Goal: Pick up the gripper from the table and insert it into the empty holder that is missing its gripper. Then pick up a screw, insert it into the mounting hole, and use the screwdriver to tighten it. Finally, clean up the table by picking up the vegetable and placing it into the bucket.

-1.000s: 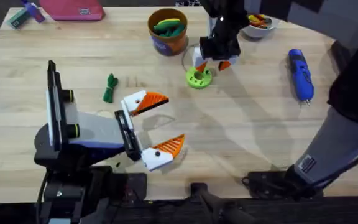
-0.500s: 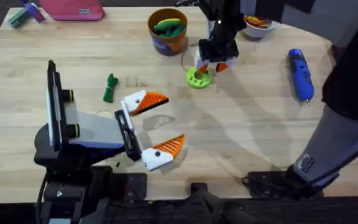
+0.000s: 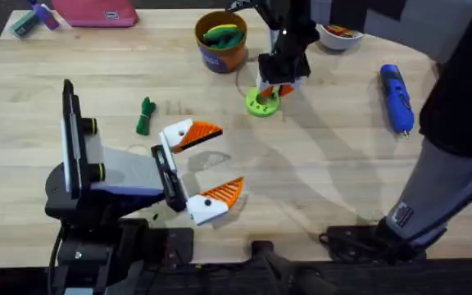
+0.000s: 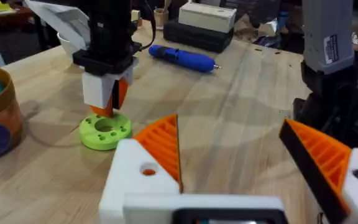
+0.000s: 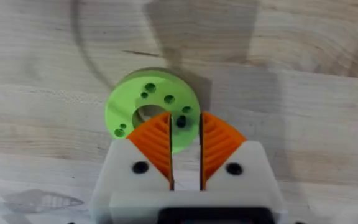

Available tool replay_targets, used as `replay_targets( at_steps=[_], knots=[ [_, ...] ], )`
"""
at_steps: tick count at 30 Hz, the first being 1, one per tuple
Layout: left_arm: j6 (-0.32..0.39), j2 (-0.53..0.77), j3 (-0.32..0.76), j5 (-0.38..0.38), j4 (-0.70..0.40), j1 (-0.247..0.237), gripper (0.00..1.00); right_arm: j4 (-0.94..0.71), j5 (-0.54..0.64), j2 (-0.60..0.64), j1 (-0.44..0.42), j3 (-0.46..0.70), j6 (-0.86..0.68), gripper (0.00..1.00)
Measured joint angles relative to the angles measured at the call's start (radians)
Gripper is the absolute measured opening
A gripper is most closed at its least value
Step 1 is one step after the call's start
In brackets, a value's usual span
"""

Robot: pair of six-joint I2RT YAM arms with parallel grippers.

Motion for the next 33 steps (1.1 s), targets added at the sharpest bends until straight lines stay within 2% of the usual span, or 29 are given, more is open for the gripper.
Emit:
replay_targets(
  at_steps=[11,14,33],
  knots=[
    [0.000,0.000,0.000,0.000,0.000,0.000,0.986,0.000,0.000,0.000,0.001,0.000,0.001,0.090],
    [0.000,0.000,0.000,0.000,0.000,0.000,0.986,0.001,0.000,0.000,0.003,0.000,0.002,0.014],
    [0.000,0.000,0.000,0.000,0.000,0.000,0.985,0.005,0.000,0.000,0.006,0.001,0.004,0.006]
  ],
)
